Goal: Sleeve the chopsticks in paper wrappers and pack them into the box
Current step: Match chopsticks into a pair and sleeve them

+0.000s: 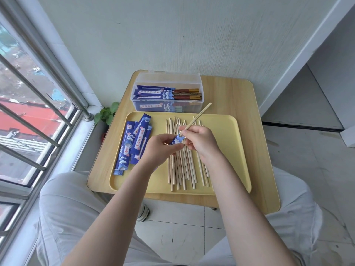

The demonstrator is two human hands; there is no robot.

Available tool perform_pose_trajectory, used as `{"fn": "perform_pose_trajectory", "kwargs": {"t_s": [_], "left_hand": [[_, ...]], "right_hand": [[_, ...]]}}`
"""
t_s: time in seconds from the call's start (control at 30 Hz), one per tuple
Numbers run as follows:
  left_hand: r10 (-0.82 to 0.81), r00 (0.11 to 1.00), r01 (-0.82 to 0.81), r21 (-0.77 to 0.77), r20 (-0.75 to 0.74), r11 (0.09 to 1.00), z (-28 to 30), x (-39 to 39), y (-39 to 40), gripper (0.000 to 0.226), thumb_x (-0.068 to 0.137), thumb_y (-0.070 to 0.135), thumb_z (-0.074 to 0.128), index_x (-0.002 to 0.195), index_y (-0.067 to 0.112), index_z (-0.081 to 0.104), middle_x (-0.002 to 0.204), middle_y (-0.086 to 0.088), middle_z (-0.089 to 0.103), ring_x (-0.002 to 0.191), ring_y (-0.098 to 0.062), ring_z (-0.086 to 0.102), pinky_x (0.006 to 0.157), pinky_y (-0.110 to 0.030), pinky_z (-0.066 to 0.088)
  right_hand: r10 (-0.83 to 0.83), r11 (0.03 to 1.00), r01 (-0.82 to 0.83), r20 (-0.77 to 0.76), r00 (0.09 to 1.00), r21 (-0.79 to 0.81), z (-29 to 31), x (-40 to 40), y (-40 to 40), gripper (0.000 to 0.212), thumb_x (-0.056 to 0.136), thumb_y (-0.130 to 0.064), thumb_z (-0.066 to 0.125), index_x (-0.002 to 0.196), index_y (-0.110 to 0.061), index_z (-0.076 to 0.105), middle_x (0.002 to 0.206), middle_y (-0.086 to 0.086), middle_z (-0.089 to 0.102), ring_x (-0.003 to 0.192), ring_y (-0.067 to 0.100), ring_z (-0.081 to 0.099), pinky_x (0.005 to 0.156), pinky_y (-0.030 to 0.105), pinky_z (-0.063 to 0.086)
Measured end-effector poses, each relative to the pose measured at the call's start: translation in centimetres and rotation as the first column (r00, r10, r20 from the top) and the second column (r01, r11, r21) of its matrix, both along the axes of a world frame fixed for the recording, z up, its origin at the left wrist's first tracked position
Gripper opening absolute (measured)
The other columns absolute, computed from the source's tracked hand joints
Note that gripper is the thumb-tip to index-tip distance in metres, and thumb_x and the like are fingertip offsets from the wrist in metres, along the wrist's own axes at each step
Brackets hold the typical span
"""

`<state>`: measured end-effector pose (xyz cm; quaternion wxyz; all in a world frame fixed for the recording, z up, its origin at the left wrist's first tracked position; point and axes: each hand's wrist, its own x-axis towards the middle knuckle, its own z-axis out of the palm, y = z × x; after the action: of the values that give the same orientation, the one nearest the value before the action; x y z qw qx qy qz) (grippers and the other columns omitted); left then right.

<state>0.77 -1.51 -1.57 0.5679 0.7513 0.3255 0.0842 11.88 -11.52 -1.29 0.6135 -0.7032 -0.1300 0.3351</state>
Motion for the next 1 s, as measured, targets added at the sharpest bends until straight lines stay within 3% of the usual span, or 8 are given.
{"fn": "perform_pose_trajectory", "kwargs": {"t_s": [0.13,0.27,0.4,0.67,0.8,0.9,1.0], "left_hand": [[-0.003,1.0,0.003,-0.045,-0.005,0.999,0.0,-0.1,-0.1,0.016,0.084,0.02,0.081,0.087,0.029,0.068,0.078,-0.001,0.071,0.062,-0.009,0.066,0.058,-0.02,0.052],[-0.044,0.998,0.042,-0.049,-0.047,0.998,0.0,-0.2,0.2,0.017,0.083,0.023,0.082,0.093,0.018,0.07,0.078,-0.005,0.073,0.056,-0.009,0.066,0.054,-0.018,0.052],[-0.06,0.998,0.057,-0.1,-0.03,0.993,0.3,-0.2,-0.1,0.022,0.082,0.021,0.083,0.093,0.009,0.068,0.064,0.003,0.069,0.049,-0.01,0.061,0.052,-0.021,0.052],[-0.075,0.997,0.069,-0.163,-0.032,0.984,0.5,-0.7,-0.1,0.028,0.093,0.028,0.072,0.094,0.003,0.061,0.061,0.0,0.066,0.044,-0.013,0.054,0.05,-0.023,0.049],[-0.067,0.995,0.054,-0.175,-0.069,0.983,0.4,-0.8,0.0,0.032,0.103,0.031,0.055,0.098,0.001,0.064,0.073,-0.004,0.069,0.048,-0.012,0.056,0.053,-0.024,0.052],[-0.087,0.992,0.074,-0.14,-0.091,0.987,0.3,-1.0,0.2,0.027,0.103,0.03,0.054,0.098,0.005,0.065,0.076,-0.005,0.069,0.049,-0.01,0.058,0.055,-0.021,0.053],[-0.092,0.993,0.079,-0.165,-0.072,0.983,0.1,-1.0,0.1,0.023,0.103,0.029,0.055,0.093,0.009,0.062,0.074,-0.004,0.069,0.048,-0.012,0.058,0.053,-0.022,0.053]], "right_hand": [[-0.043,0.998,0.046,-0.064,0.997,0.046,-0.4,0.2,0.1,0.016,0.091,0.0,0.063,0.104,-0.01,0.063,0.079,0.003,0.067,0.052,0.011,0.053,0.048,0.024,0.038],[-0.076,0.996,0.081,-0.098,0.992,0.047,-1.1,0.4,0.1,0.004,0.096,-0.018,0.065,0.094,-0.015,0.063,0.084,0.005,0.07,0.054,0.013,0.057,0.047,0.025,0.041],[-0.057,0.998,0.058,-0.091,0.994,0.007,-1.0,0.4,0.0,0.011,0.094,-0.02,0.069,0.093,-0.01,0.066,0.079,0.003,0.068,0.05,0.01,0.051,0.046,0.023,0.039],[0.032,0.996,-0.044,-0.147,0.989,-0.08,-1.4,0.3,0.5,0.013,0.088,-0.021,0.075,0.085,-0.013,0.066,0.071,0.001,0.063,0.047,0.01,0.044,0.044,0.023,0.032],[0.049,0.992,-0.071,-0.198,0.979,-0.106,-1.5,0.4,0.4,0.016,0.088,-0.022,0.076,0.095,-0.01,0.067,0.077,0.004,0.064,0.048,0.01,0.044,0.044,0.024,0.032],[-0.01,0.997,-0.007,-0.211,0.977,-0.08,-1.4,0.5,0.3,0.022,0.094,-0.026,0.069,0.104,-0.006,0.067,0.074,0.003,0.061,0.047,0.01,0.045,0.042,0.022,0.033],[-0.014,0.998,0.004,-0.17,0.985,-0.063,-1.3,0.7,0.3,0.014,0.098,-0.022,0.064,0.097,-0.008,0.069,0.068,0.001,0.056,0.044,0.009,0.041,0.041,0.022,0.03]]}}
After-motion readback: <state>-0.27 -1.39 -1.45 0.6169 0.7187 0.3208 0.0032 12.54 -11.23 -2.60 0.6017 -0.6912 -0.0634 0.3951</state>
